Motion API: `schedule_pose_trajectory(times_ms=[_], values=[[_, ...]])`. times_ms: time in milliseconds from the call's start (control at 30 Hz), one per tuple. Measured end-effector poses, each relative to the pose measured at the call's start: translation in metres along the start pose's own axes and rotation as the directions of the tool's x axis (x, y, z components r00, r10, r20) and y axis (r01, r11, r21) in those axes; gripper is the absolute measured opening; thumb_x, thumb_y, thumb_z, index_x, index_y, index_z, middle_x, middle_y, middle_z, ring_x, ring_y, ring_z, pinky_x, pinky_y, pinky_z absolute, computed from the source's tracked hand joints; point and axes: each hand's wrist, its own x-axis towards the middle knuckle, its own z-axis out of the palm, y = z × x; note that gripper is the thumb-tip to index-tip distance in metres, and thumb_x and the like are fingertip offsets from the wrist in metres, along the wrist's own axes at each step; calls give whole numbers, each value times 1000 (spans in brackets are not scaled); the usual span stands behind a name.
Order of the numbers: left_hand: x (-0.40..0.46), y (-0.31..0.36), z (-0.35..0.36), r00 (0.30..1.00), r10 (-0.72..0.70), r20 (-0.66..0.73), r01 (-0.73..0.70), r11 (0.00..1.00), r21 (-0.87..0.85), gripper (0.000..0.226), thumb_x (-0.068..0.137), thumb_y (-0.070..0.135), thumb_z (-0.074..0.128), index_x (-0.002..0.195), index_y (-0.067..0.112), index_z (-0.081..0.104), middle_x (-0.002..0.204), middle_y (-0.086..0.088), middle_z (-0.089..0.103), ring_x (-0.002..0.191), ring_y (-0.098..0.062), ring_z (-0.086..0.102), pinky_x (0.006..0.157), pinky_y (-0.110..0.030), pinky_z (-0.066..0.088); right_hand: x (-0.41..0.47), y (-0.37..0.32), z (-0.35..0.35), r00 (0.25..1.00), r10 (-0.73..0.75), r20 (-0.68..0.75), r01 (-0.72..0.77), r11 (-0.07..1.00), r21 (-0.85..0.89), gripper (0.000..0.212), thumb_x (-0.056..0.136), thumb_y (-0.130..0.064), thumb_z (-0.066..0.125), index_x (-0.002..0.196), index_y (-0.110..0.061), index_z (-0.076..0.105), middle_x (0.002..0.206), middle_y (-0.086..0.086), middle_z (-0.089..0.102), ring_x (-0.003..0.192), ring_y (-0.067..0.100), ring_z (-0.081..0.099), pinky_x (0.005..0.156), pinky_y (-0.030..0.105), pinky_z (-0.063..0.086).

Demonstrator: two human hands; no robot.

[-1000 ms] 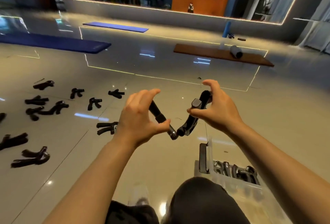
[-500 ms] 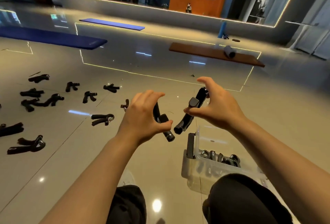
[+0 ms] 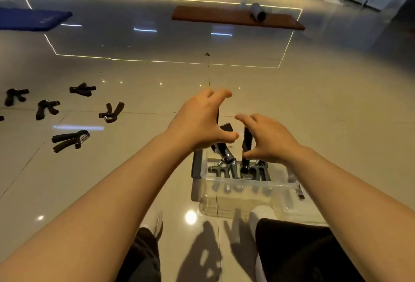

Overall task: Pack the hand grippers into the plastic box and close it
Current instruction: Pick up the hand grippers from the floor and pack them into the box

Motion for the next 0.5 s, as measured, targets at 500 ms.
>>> schedule_pose_trajectory(times_ms=[500], values=[[89, -9, 98, 878, 91, 470, -247, 928, 281, 77, 72, 47, 73, 136, 25, 38, 128, -2, 43, 112, -17, 41, 92, -27, 43, 40, 124, 21, 953, -182, 242, 223, 962, -157, 54, 79, -28, 66, 127, -24, 40, 127, 6, 40, 95, 26, 52, 71, 32, 47]])
